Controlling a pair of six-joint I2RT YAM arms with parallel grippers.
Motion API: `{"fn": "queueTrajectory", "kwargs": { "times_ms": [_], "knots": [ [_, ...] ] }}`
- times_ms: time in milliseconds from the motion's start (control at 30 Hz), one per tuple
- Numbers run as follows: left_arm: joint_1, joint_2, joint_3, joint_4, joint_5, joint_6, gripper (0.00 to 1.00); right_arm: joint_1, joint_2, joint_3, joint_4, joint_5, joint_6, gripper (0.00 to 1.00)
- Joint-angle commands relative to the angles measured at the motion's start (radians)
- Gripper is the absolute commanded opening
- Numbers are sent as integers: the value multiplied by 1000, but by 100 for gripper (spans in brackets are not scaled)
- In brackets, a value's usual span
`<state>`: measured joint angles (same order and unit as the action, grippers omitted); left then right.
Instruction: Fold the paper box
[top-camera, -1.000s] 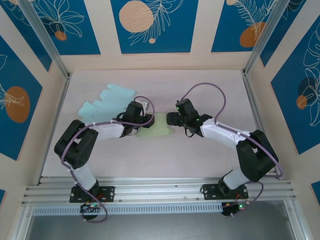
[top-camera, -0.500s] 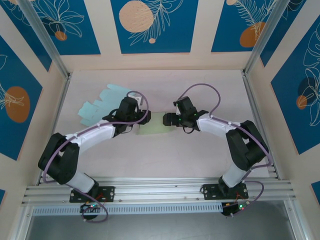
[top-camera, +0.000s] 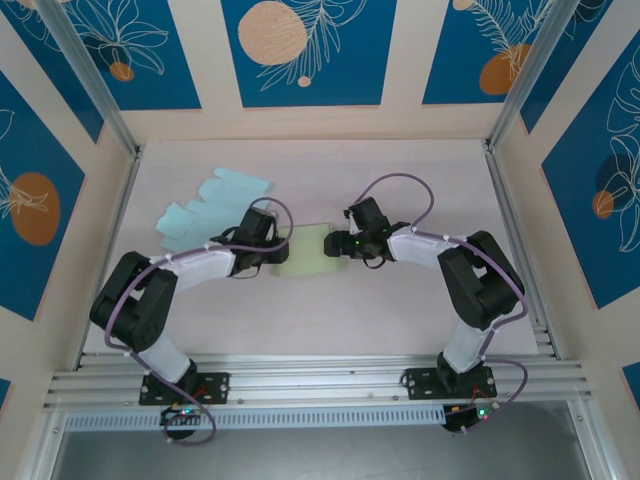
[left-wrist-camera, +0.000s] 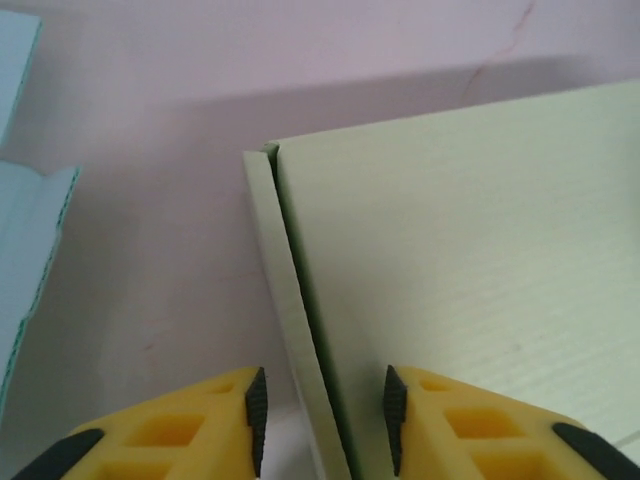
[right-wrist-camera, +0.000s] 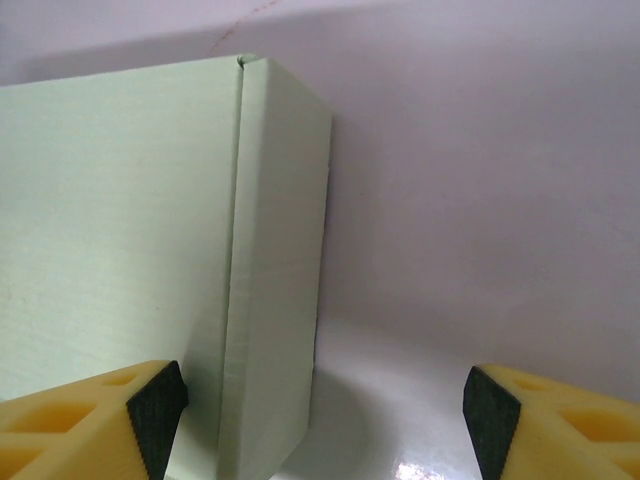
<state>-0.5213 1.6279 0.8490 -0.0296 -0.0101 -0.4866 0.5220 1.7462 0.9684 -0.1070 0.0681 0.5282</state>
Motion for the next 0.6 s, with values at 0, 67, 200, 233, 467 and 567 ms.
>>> {"fn": "queueTrajectory", "kwargs": {
  "times_ms": [0,67,200,233,467,567],
  "knots": [
    [35,49,-47,45,80,-44,31,-12,15,-13,30,-61,20,76],
    [57,58,-64,74,117,-63,24,-19,16,-18,46,-84,24,76],
    [101,70,-76,78,166,-72,15,-40,23,-26,81,-147,43,76],
    [110,75,-77,75,174,-73,12,-45,26,-29,98,-169,51,76],
    [165,122,-84,100,251,-95,4,-66,71,-31,201,-303,120,76],
    [184,144,-87,123,288,-108,3,-71,93,-31,240,-335,147,76]
  ]
}}
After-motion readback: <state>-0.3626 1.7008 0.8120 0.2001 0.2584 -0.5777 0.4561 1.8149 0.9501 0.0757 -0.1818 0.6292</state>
